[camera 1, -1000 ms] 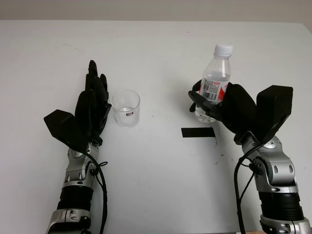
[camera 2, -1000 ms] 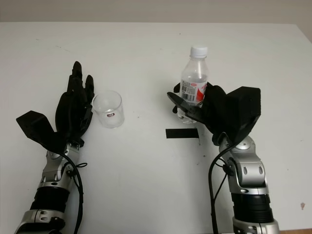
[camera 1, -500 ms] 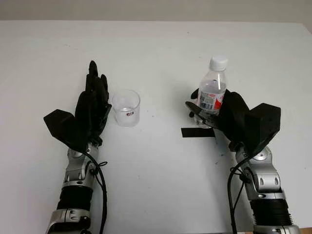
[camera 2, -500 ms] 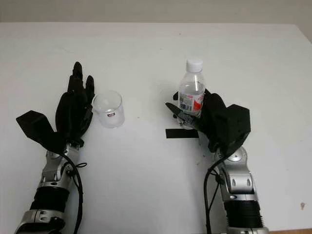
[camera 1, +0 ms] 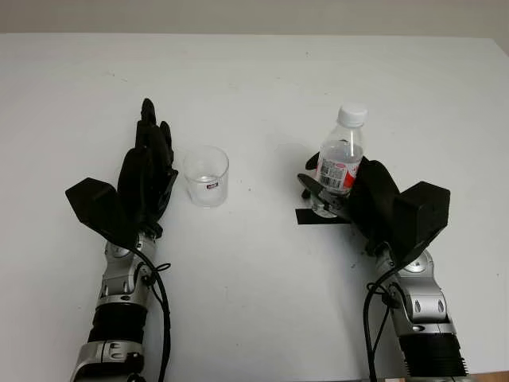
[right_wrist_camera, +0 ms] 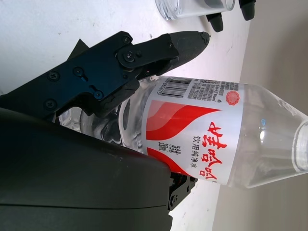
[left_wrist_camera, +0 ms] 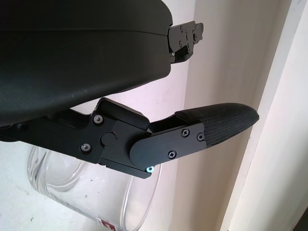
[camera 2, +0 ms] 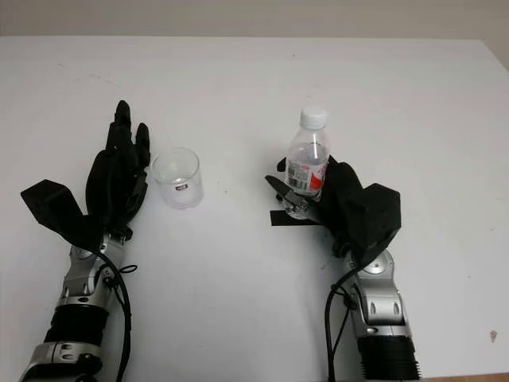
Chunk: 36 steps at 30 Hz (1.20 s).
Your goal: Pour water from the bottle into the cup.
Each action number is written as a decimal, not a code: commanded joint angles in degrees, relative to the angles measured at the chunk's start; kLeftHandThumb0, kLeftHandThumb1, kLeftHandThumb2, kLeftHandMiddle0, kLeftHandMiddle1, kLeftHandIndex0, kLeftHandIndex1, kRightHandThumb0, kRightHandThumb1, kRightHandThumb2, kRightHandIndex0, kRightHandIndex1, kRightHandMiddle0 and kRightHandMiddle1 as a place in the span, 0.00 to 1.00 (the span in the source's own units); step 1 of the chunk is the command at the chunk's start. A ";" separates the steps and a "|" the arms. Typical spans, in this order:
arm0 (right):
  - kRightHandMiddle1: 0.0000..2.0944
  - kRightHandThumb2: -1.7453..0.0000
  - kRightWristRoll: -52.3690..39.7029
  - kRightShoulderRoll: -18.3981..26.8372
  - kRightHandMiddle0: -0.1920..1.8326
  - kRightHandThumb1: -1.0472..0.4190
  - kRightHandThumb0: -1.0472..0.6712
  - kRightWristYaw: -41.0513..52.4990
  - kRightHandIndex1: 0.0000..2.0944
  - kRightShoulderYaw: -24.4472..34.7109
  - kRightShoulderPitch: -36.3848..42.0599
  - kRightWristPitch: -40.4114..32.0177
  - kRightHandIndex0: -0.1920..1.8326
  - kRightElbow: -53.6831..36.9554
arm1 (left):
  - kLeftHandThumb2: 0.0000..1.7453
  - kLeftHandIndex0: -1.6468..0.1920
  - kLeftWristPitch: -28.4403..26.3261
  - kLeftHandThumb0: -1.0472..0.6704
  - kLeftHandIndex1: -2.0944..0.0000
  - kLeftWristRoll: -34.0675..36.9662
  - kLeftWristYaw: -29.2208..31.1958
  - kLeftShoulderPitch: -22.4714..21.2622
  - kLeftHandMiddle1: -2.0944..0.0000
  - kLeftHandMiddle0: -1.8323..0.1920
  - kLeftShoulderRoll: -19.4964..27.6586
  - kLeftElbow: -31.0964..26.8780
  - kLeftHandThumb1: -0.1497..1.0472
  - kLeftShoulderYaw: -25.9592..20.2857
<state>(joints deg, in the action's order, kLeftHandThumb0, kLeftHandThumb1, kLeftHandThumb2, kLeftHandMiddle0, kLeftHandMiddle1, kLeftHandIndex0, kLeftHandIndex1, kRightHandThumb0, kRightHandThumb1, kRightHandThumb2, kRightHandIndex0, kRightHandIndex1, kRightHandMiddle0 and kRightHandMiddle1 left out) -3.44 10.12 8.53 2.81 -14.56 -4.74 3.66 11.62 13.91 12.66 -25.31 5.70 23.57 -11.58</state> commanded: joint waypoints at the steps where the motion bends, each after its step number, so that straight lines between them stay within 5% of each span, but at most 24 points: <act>1: 1.00 0.77 0.09 -0.41 0.68 0.00 0.36 -0.27 1.00 0.01 0.60 0.66 0.84 -0.67 | 0.41 1.00 -0.02 0.13 1.00 0.08 0.34 0.92 0.98 1.00 0.45 -0.51 1.00 -0.02; 12: 1.00 0.79 0.86 -0.20 0.60 0.00 0.36 0.44 1.00 -0.52 0.30 0.63 0.77 0.83 | 0.41 1.00 -0.81 0.13 1.00 0.24 0.42 1.18 0.99 1.00 0.46 -1.23 1.00 -0.19; 16: 0.95 0.89 0.74 -0.09 0.23 0.00 0.30 2.12 0.96 -0.81 0.58 3.02 0.31 2.93 | 0.41 1.00 -0.78 0.13 1.00 0.58 1.02 1.32 0.99 1.00 0.58 -1.36 1.00 -0.36; 17: 0.87 0.91 0.57 0.31 0.15 0.00 0.29 3.39 0.89 -0.94 0.65 4.59 0.18 3.92 | 0.41 1.00 -0.84 0.13 1.00 0.57 1.03 1.35 0.99 1.00 0.63 -1.38 1.00 -0.41; 20: 0.65 0.94 2.57 2.10 0.04 0.00 0.24 5.33 0.59 -2.13 1.11 5.34 0.04 4.17 | 0.41 1.00 -0.96 0.13 1.00 0.43 1.09 1.42 0.99 1.00 0.86 -1.47 1.00 -0.41; 24: 0.43 0.96 5.21 3.07 0.01 0.00 0.24 4.81 0.30 -3.05 2.23 5.05 0.04 2.84 | 0.41 1.00 -1.50 0.13 1.00 0.57 0.84 1.64 0.99 1.00 0.95 -1.99 1.00 -0.41; 36: 0.34 0.96 5.95 2.93 0.02 0.00 0.24 4.27 0.16 -2.98 5.49 3.56 0.08 0.99 | 0.40 1.00 -1.83 0.13 1.00 0.66 1.21 1.35 0.98 1.00 1.50 -1.91 1.00 -0.40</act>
<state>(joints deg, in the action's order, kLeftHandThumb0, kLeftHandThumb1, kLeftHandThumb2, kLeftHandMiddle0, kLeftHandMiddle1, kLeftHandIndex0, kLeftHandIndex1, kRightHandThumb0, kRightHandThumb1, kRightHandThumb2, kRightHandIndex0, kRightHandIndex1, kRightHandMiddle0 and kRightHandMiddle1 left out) 2.21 12.50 12.82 -0.11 -11.32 -0.26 3.57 9.84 14.55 13.82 -24.49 6.81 22.09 -11.90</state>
